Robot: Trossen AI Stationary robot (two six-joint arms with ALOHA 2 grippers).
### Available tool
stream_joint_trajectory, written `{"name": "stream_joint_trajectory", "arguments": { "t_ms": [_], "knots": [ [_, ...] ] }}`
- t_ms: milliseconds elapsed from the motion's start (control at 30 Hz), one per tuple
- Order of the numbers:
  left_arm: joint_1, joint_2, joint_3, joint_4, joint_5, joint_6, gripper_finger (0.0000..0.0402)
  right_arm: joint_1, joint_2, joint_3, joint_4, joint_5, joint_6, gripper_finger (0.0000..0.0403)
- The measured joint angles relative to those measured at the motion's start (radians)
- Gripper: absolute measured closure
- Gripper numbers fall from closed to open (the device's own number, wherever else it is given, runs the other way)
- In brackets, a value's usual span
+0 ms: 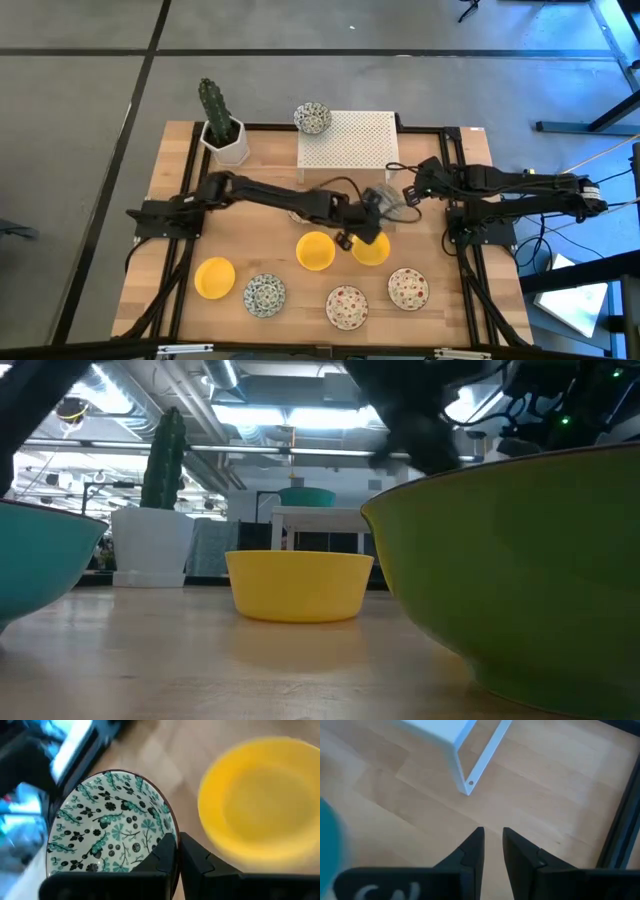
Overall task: Pick & Place Mini bowls
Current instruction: Stack the top blue white bowl on top of the blue white bowl on the shelf
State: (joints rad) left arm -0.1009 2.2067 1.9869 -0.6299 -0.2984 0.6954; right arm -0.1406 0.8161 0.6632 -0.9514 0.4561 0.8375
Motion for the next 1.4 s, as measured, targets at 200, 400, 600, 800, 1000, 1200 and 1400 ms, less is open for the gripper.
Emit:
{"name": "stream_joint_trajectory", "arguments": {
  "t_ms": [200,400,600,800,1000,1200,1400],
  "knots": [
    [0.053,-0.213,0.0,-0.302,-0.056,-0.161,0.0396,0.02,0.0,0.0,0.003,0.005,0.003,0.0331],
    [0.21,-0.371,0.0,-0.411,-0.156,-0.288,0.0397,0.021,0.0,0.0,0.019,0.013,-0.004,0.0331],
    [0.43,-0.399,0.0,-0.425,-0.068,-0.404,0.0397,0.021,0.0,0.0,0.037,0.003,-0.003,0.0331],
    [0.528,-0.352,-0.001,-0.424,0.028,-0.423,0.0391,0.022,0.0,0.0,0.038,-0.005,-0.004,0.0331],
    [0.542,-0.333,-0.001,-0.42,0.025,-0.452,0.0393,0.022,0.0,0.0,0.038,-0.005,-0.008,0.0331],
    [0.534,-0.337,-0.048,-0.376,0.028,-0.484,0.0391,0.022,0.0,0.0,0.038,-0.005,-0.007,0.0331],
    [0.534,-0.338,-0.094,-0.35,0.03,-0.486,0.0379,0.022,0.0,0.0,0.039,-0.006,-0.004,0.0331]
  ]
}}
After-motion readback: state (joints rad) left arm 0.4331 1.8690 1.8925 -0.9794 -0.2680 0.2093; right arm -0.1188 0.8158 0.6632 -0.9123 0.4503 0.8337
